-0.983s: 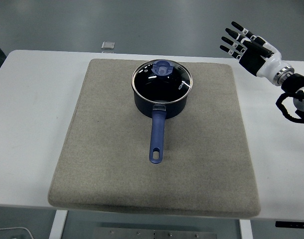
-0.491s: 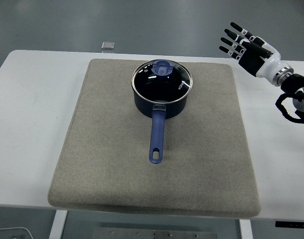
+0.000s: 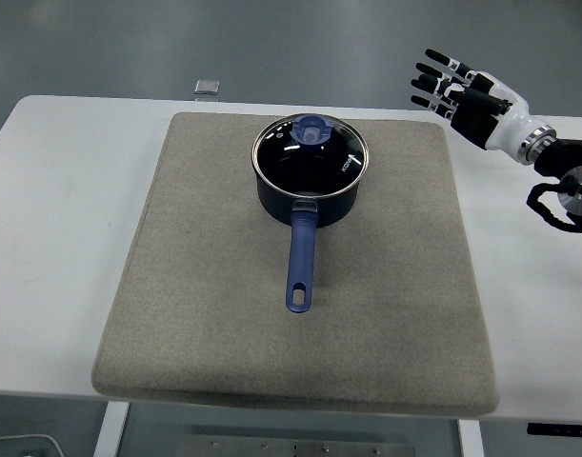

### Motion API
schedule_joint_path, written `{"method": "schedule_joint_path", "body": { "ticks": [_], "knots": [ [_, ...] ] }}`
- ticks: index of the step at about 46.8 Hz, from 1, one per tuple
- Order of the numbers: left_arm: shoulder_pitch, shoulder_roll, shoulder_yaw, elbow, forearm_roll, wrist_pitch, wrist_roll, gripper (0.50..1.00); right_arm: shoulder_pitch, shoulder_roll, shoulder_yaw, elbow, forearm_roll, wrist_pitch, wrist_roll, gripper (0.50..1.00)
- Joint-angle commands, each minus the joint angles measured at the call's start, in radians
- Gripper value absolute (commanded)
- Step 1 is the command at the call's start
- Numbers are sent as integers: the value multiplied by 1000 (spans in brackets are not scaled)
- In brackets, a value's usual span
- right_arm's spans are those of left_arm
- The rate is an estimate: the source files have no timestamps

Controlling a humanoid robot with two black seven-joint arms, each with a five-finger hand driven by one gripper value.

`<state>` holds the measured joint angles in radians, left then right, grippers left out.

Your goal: Lift the pot lid and place it to the right of the pot.

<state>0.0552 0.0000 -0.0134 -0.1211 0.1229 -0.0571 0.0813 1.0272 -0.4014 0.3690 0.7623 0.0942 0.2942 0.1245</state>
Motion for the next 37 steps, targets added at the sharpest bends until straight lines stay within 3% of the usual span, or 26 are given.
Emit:
{"method": "schedule_joint_path", "body": {
  "ticks": [1,10,27,37],
  "knots": [
    [0,0,0,0,0,0,0,1000,19,1,-5,2,-40,-4,0,907],
    [0,0,0,0,0,0,0,1000,68,1,-16,3,-123,-10,0,907],
    [0,0,1,0,0,0,0,1000,217,3,-194,5,-209,-13,6,907],
    [0,0,0,0,0,-1,0,1000,321,59,-303,5,-309,-13,9,907]
  ]
}}
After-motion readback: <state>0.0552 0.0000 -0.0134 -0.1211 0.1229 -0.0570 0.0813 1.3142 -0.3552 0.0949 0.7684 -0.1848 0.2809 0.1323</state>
